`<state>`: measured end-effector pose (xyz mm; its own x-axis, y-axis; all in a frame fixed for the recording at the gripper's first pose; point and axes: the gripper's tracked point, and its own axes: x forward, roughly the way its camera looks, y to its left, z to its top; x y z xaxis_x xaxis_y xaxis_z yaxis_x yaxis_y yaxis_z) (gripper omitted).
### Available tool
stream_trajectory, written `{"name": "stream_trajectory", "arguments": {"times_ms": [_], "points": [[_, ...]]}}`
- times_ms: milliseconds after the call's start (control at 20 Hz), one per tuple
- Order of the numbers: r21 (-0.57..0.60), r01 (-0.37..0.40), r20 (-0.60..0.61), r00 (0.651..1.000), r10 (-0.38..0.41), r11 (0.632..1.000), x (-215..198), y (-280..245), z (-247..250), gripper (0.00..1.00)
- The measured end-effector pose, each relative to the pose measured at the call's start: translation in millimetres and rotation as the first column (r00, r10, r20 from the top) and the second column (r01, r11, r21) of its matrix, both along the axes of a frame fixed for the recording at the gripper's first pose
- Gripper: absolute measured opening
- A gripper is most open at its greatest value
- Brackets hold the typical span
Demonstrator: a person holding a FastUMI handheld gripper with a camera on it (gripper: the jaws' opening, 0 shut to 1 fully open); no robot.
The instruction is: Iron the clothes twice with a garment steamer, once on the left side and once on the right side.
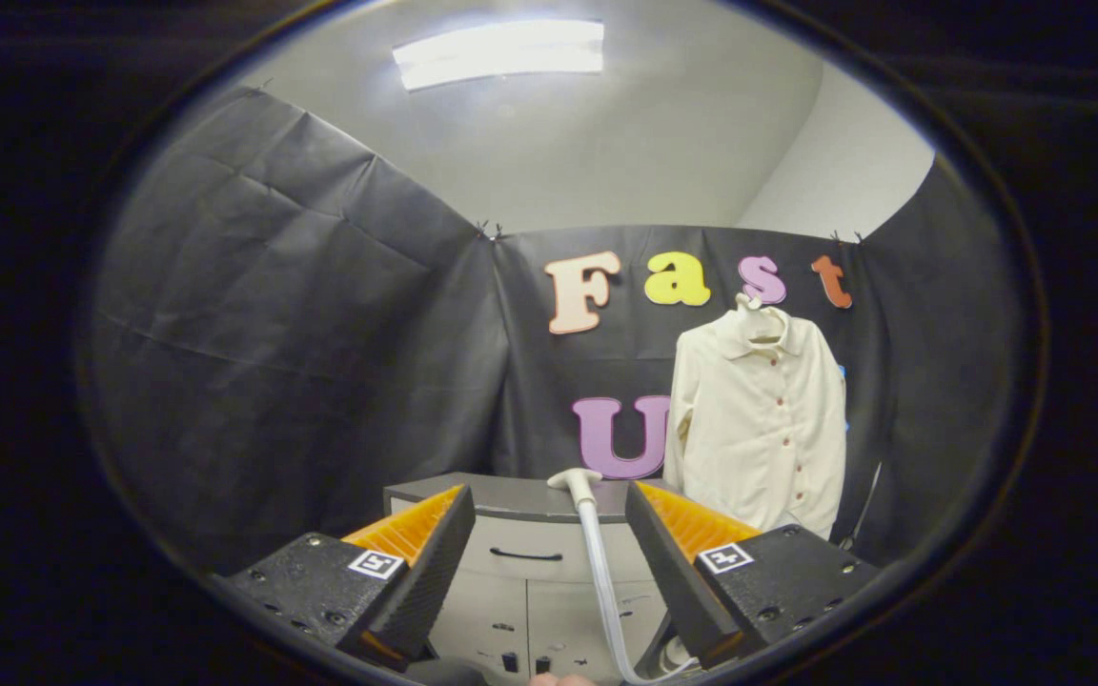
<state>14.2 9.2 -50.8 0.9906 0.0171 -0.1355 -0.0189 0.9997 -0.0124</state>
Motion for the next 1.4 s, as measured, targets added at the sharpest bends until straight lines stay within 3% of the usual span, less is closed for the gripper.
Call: {"name": "stream_trajectory", "arguments": {"times_ms": [300,800,1400], "points": [[-0.027,-0.012,-0.047,0.999,0.01,1.0,34,3,-21,0.96],[-0.068,-0.015,-0.146,0.989,0.005,0.998,125,2,-68,0.96],[-0.077,-0.022,-0.336,0.942,-0.005,0.997,226,-12,-149,0.97]]}}
